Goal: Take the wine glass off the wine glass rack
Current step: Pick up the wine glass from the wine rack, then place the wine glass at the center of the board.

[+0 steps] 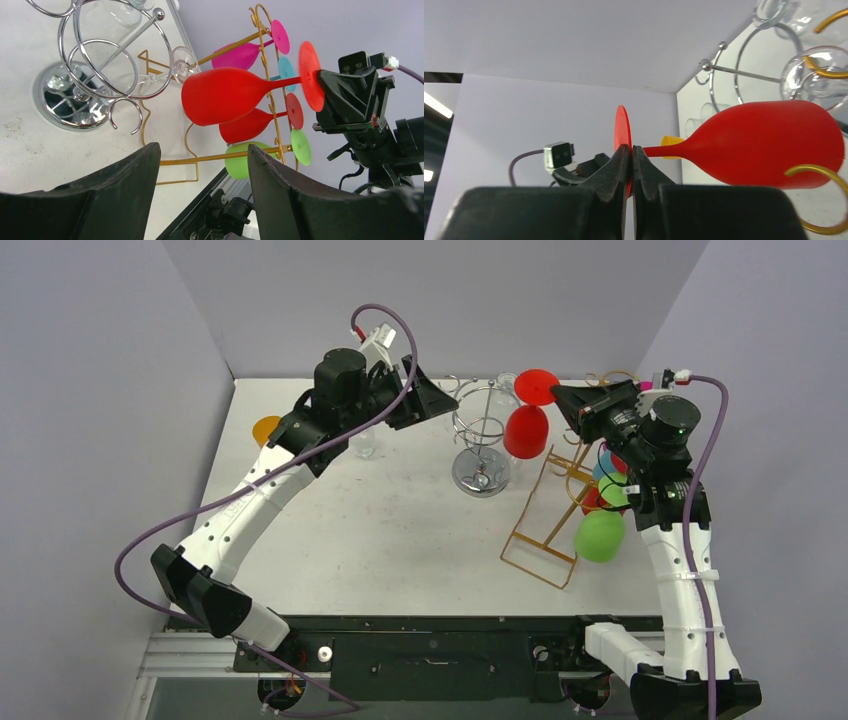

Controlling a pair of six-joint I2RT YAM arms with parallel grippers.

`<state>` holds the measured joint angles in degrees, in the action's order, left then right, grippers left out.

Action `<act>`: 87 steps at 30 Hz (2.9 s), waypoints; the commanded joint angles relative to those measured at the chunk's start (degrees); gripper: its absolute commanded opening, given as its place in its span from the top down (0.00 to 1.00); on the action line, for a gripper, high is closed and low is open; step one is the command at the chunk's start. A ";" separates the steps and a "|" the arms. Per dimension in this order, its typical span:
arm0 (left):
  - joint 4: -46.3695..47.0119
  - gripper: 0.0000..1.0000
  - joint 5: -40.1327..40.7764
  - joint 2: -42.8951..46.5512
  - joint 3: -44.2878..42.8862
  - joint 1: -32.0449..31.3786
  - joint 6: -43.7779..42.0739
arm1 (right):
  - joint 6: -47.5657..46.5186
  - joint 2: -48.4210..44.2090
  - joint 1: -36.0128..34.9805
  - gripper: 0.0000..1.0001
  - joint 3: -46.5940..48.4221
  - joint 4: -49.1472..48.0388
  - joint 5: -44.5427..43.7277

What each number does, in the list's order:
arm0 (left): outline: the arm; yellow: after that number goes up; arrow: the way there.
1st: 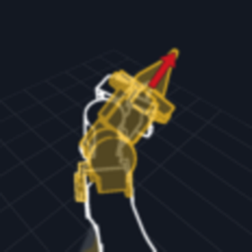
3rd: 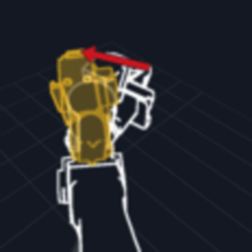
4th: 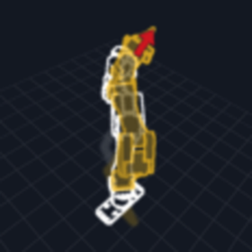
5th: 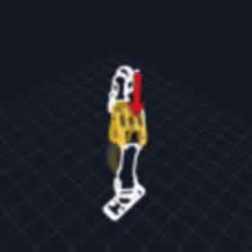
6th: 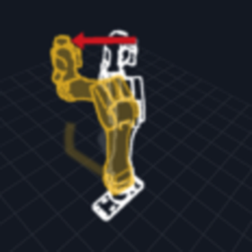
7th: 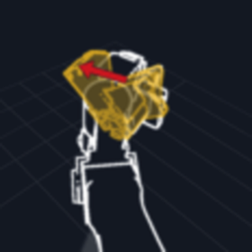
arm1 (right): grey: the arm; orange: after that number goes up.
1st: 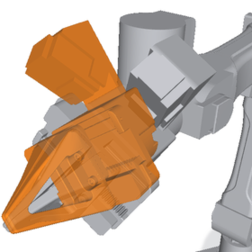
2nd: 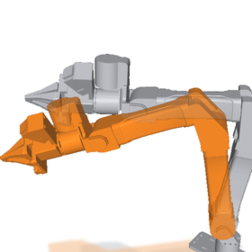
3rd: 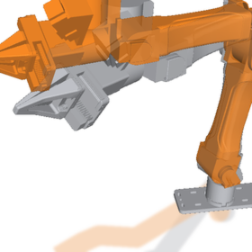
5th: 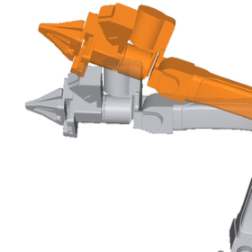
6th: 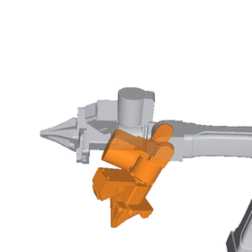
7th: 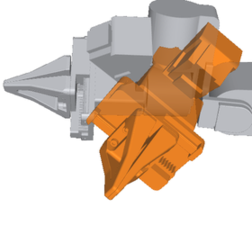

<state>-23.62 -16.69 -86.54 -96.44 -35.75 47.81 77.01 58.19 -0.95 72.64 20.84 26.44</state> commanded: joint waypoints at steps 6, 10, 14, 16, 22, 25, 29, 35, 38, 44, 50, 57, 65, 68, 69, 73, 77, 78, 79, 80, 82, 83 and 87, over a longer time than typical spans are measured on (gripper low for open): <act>9.76 0.38 -6.08 3.67 3.80 2.90 4.05 | 4.73 0.54 -2.17 1.00 6.27 -6.60 0.23; 12.31 0.38 -7.57 3.46 5.30 3.20 5.49 | 5.84 0.00 -2.29 1.00 5.92 -7.52 0.15; 16.11 0.38 -9.11 3.48 6.97 3.31 7.10 | 7.17 -0.19 -2.65 1.00 6.55 -8.31 0.19; 18.21 0.38 -9.89 3.53 7.88 3.31 7.92 | 8.24 -0.10 -2.92 1.00 6.84 -9.10 0.19; 26.97 0.33 -12.36 4.16 11.39 3.76 11.03 | 14.30 0.43 -4.66 1.00 6.45 -14.31 0.22; 31.65 0.31 -13.46 4.51 13.81 4.17 13.17 | 17.23 0.83 -5.57 1.00 6.21 -17.31 -0.17; 38.02 0.27 -14.85 4.63 16.22 4.81 16.30 | 20.96 1.26 -7.21 1.00 5.95 -21.05 -0.75; 51.74 0.24 -17.07 4.79 20.18 5.51 23.28 | 25.40 1.46 -10.01 1.00 4.63 -25.80 -1.66; 60.59 0.23 -17.84 4.53 22.17 5.74 27.12 | 28.42 1.40 -11.23 1.00 2.65 -29.51 -2.38; 71.52 0.24 -18.67 3.94 23.33 5.86 34.52 | 31.45 1.99 -13.81 1.00 0.17 -33.92 -3.11; 76.90 0.29 -19.10 4.30 23.65 5.84 38.70 | 33.16 1.82 -14.69 1.00 -1.30 -36.26 -4.24; 84.70 0.41 -18.76 4.29 24.30 5.80 45.17 | 34.39 1.30 -14.69 1.00 -3.34 -38.03 -4.86; 86.33 0.61 -18.33 4.59 23.05 5.05 48.19 | 34.85 0.88 -14.69 1.00 -5.55 -39.42 -5.17; 86.38 0.74 -18.38 4.54 22.98 4.91 48.52 | 34.79 0.79 -14.69 1.00 -6.32 -39.62 -5.05; 86.37 0.77 -18.34 4.61 23.02 4.90 48.67 | 34.74 0.72 -14.69 1.00 -6.48 -39.68 -5.02; 85.47 0.97 -18.89 4.88 23.01 4.94 48.83 | 33.25 0.40 -14.26 1.00 -7.20 -38.71 -4.76; 78.72 1.00 -19.94 7.25 21.99 5.33 43.57 | 26.78 -0.18 -13.05 0.83 -4.93 -32.03 -3.52; 73.58 1.00 -20.04 7.92 21.64 5.51 41.87 | 23.20 -0.14 -12.73 0.76 -4.03 -27.97 -3.24; 71.06 1.00 -20.07 9.36 21.03 5.64 38.07 | 21.04 -0.08 -11.92 0.64 -1.79 -25.68 -2.88; 65.36 1.00 -19.70 10.16 20.68 5.94 34.19 | 17.22 0.19 -11.42 0.58 -0.61 -21.11 -2.66; 55.81 1.00 -18.77 12.12 19.19 6.36 28.53 | 11.38 0.74 -9.69 0.38 3.13 -14.83 -2.32; 53.07 1.00 -18.44 13.18 18.11 6.51 26.83 | 9.51 0.94 -9.42 0.35 5.69 -10.55 -2.43; 35.28 1.00 -15.25 15.99 14.58 7.39 17.33 | -4.31 3.45 -8.92 0.22 14.53 1.82 -3.53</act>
<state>30.68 -34.89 -75.02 -75.90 -29.36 78.17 89.60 60.07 -10.28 78.67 9.10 22.90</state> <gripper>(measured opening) 0.021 0.752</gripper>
